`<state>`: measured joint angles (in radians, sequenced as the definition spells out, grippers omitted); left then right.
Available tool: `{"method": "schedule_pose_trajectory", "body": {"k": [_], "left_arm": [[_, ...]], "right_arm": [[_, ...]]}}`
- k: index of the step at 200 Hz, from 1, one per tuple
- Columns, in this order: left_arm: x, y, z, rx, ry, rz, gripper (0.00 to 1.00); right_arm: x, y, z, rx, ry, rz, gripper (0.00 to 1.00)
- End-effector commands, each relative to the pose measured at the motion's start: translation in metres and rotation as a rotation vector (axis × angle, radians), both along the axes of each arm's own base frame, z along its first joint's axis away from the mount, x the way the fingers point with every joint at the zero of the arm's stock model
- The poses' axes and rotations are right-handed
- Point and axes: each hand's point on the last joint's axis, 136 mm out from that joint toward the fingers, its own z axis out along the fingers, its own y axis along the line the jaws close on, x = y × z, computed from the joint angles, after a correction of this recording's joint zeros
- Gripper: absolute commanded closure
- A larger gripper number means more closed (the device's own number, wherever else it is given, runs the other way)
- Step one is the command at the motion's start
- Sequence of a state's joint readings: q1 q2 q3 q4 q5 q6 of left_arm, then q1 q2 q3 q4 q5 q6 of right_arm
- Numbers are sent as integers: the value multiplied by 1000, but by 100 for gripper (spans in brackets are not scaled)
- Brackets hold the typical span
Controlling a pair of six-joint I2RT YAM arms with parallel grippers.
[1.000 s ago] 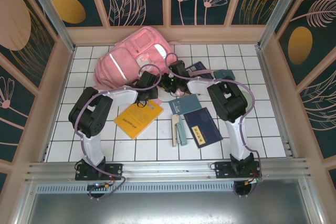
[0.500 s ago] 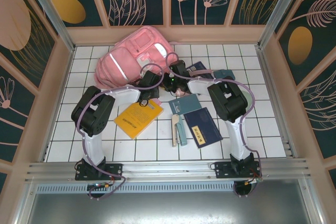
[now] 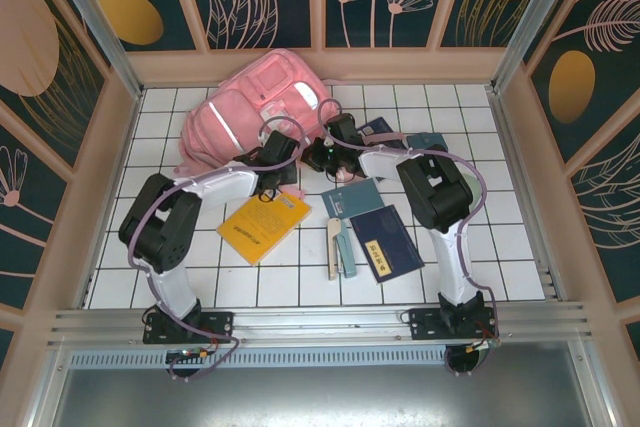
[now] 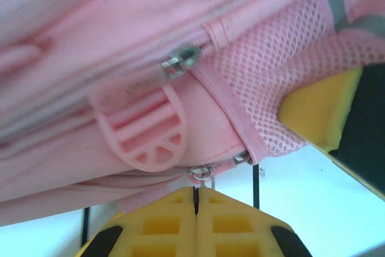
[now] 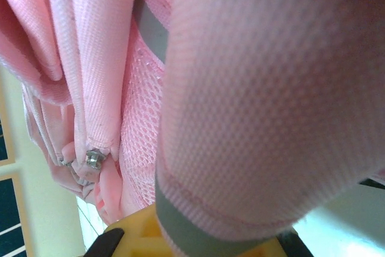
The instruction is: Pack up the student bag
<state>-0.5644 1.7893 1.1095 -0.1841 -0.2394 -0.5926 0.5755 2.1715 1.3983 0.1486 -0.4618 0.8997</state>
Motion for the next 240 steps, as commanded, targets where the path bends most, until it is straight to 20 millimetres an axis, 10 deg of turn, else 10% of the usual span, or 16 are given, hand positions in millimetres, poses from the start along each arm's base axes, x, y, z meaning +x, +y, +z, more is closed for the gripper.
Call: {"method": "schedule_pose_trajectory", "body": {"k": [1, 48, 123, 240], "left_arm": [[2, 27, 16, 35, -36, 47, 100], [-3, 59, 20, 23, -27, 78, 100], [7, -17, 33, -232, -48, -116, 74], [14, -38, -43, -114, 118, -78, 69]], "right_arm": [[23, -9, 32, 14, -91, -52, 100], [37, -20, 47, 20, -128, -75, 100], [44, -8, 41, 27, -125, -39, 100], [50, -1, 34, 29, -112, -26, 100]]}}
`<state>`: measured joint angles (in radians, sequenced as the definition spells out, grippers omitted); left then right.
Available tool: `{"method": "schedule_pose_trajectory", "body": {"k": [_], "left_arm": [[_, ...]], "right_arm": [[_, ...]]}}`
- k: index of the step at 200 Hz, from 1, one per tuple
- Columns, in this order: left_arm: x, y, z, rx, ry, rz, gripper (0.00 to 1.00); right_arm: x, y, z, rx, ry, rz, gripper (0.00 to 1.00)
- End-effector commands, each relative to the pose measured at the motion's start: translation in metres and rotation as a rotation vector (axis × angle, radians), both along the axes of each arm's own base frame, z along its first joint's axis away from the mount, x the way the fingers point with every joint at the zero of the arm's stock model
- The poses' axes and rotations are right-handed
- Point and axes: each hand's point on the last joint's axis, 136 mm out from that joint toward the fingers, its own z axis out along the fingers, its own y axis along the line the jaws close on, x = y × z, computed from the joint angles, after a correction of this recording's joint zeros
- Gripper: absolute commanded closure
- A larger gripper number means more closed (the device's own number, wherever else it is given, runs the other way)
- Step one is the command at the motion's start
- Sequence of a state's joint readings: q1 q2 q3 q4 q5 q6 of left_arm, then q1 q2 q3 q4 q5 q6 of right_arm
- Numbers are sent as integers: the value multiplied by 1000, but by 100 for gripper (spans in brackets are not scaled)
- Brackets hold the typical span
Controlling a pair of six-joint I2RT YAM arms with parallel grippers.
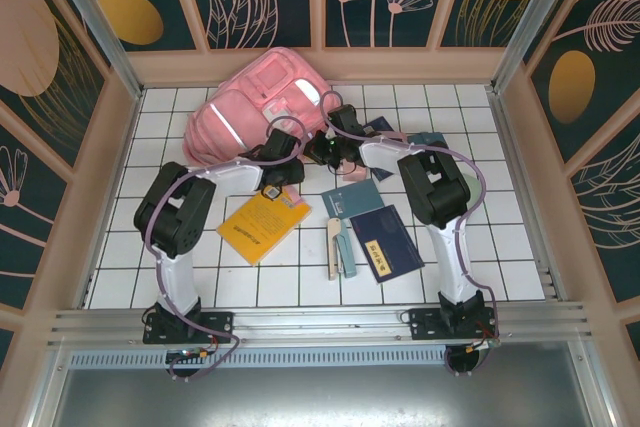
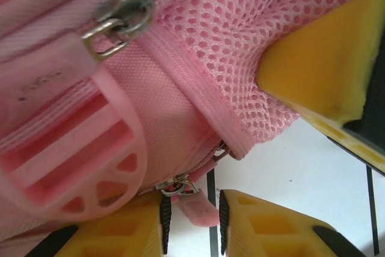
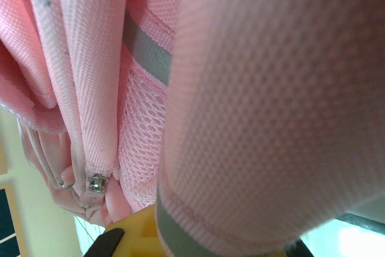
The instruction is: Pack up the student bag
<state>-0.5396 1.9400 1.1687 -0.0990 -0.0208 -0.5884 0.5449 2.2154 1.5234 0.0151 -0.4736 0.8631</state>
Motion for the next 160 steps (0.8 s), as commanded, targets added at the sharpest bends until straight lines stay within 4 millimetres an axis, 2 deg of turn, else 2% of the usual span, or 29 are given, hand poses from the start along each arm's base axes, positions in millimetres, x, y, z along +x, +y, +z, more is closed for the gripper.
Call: {"method": "schedule_pose_trajectory", "body": {"k": [1, 26, 79, 100, 122, 143, 160], "left_arm": [[3, -1, -6, 35, 20, 24, 69], [4, 0, -15, 59, 42, 38, 64], [3, 8, -34, 124, 92, 75, 66], [1, 12, -41, 147, 111, 89, 72], [-1, 15, -44, 168, 121, 101, 85], [-2, 17, -43, 180, 122, 108, 85], [-3, 19, -42, 184, 120, 112, 88]], "right_arm": [[31, 6, 31, 61, -134, -24, 100], [31, 6, 30, 63, -131, -24, 100], [29, 7, 30, 66, -129, -23, 100], [29, 7, 30, 66, -126, -22, 100], [28, 7, 30, 66, -126, -23, 100], [27, 7, 30, 65, -125, -22, 100], [27, 7, 29, 64, -123, -22, 100]]}}
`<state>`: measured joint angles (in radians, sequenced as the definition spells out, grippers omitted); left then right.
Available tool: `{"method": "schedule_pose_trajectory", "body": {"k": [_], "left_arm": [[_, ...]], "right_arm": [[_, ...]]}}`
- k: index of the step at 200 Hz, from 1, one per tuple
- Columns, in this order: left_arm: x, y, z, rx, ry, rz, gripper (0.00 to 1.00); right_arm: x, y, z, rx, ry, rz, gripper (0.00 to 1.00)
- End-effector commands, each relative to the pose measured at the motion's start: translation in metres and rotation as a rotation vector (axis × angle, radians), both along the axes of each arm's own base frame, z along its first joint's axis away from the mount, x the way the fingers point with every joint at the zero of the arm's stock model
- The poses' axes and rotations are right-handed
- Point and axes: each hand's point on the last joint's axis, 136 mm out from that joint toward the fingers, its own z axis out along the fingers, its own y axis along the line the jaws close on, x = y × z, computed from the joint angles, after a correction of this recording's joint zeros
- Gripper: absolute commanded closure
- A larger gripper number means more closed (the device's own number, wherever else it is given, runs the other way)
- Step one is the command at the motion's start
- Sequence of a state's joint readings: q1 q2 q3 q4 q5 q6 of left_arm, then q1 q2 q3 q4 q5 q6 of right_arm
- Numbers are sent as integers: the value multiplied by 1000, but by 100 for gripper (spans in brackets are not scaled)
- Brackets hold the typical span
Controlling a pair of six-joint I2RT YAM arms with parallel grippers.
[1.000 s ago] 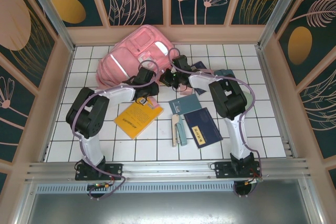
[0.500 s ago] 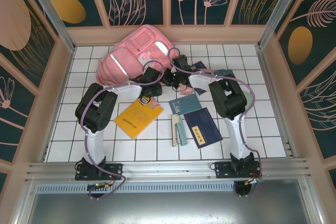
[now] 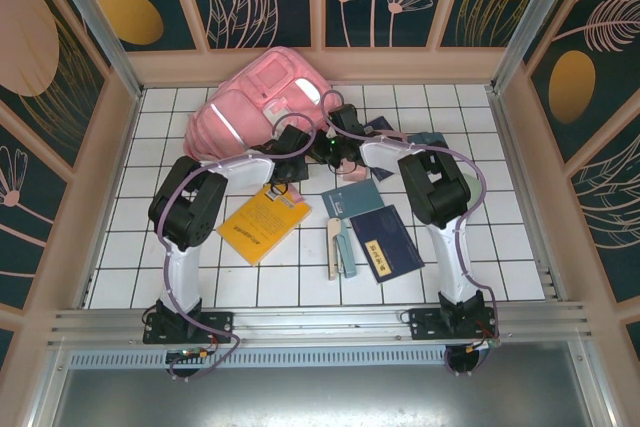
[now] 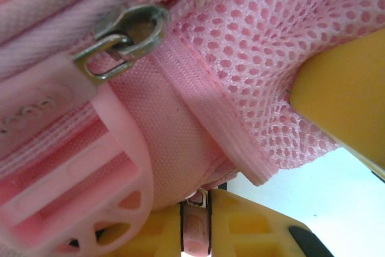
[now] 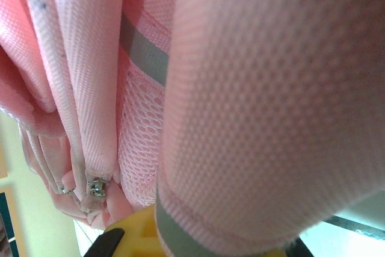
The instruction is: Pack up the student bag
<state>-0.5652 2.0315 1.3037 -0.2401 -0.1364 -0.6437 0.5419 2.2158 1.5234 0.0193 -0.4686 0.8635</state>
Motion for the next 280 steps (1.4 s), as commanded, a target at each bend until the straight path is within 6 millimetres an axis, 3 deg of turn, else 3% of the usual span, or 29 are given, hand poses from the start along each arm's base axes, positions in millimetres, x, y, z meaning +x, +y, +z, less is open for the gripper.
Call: {"method": "schedule_pose_trajectory", "body": {"k": [1, 11, 25, 61, 74, 109, 126, 160, 187, 236, 276, 280], "left_arm": [[-12, 16, -31, 76, 78, 31, 88], [-13, 17, -31, 81, 81, 30, 82], [-14, 17, -35, 87, 95, 28, 64], [-19, 18, -37, 100, 108, 30, 64], [-21, 19, -38, 112, 111, 32, 67], [-23, 27, -38, 149, 113, 45, 94], [-23, 28, -34, 155, 103, 48, 100], [-19, 29, -16, 148, 67, 54, 100], [-17, 36, 9, 161, 24, 63, 100], [-25, 73, 34, 140, 21, 113, 100], [-48, 129, 35, 191, 52, 162, 100], [-50, 135, 43, 196, 36, 169, 100]], "right_arm": [[24, 9, 29, 65, -119, -14, 100], [24, 9, 29, 67, -119, -14, 100], [24, 9, 29, 67, -118, -16, 100], [23, 11, 30, 68, -118, -13, 100], [23, 11, 30, 69, -118, -12, 100], [21, 11, 29, 67, -116, -11, 100], [22, 11, 29, 66, -117, -13, 100], [22, 10, 32, 66, -125, -12, 100], [27, 3, 48, 53, -168, -31, 100], [46, -28, 69, 4, -233, -105, 100], [58, -48, 78, -5, -252, -137, 100], [60, -50, 78, -7, -252, -140, 100]]}}
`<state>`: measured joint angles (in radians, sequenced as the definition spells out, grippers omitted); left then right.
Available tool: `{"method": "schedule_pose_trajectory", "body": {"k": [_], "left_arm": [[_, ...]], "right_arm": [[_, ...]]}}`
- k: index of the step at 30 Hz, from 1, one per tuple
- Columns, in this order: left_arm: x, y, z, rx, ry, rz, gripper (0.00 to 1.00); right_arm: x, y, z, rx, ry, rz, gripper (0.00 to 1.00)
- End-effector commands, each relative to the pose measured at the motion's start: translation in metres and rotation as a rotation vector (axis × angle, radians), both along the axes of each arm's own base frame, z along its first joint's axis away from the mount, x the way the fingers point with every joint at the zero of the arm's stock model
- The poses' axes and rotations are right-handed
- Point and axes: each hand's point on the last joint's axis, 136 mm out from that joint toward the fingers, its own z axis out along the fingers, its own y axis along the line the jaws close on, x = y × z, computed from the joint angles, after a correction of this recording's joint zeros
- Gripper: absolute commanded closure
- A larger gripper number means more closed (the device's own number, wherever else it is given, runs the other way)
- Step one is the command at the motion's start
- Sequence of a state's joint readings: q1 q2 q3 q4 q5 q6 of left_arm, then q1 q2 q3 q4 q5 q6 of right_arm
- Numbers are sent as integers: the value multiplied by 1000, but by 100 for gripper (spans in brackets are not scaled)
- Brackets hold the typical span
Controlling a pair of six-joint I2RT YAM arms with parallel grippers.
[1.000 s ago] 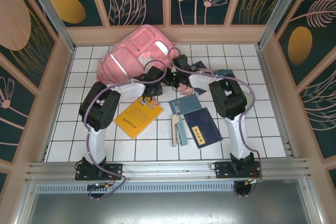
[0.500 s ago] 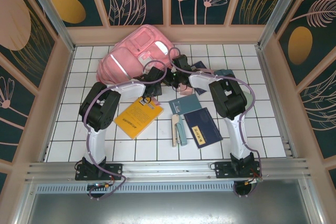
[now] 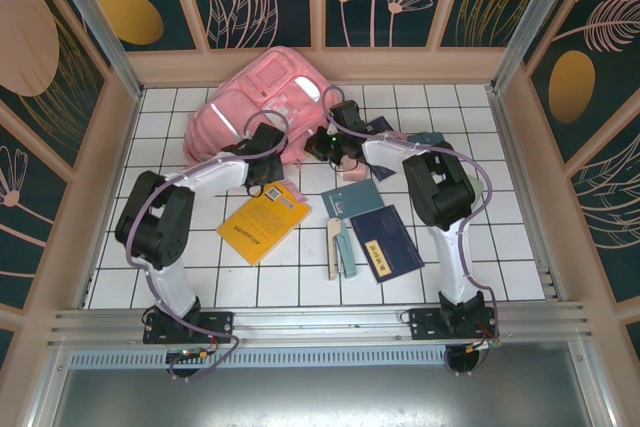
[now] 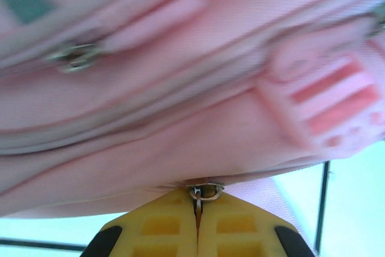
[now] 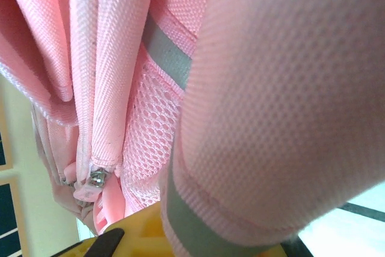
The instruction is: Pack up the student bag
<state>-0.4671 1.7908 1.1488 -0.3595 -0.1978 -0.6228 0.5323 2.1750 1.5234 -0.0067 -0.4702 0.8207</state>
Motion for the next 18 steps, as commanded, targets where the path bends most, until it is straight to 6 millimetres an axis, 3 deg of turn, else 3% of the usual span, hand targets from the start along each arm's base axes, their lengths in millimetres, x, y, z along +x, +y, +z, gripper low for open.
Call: {"method": "schedule_pose_trajectory", "body": {"k": [1, 8, 10, 12, 18], "left_arm": [[-25, 58, 5, 124, 41, 62, 100], [-54, 133, 5, 223, 81, 200, 100], [-59, 143, 8, 217, 86, 237, 100], [-59, 138, 10, 178, 81, 228, 100], [-41, 70, 40, -120, -16, 43, 100]], "right_arm": [[58, -45, 61, 5, -211, -157, 100], [79, -65, 64, -34, -224, -182, 100], [87, -72, 65, -41, -230, -191, 100], [97, -76, 69, -49, -240, -192, 100], [127, -83, 77, -71, -264, -198, 100]]}}
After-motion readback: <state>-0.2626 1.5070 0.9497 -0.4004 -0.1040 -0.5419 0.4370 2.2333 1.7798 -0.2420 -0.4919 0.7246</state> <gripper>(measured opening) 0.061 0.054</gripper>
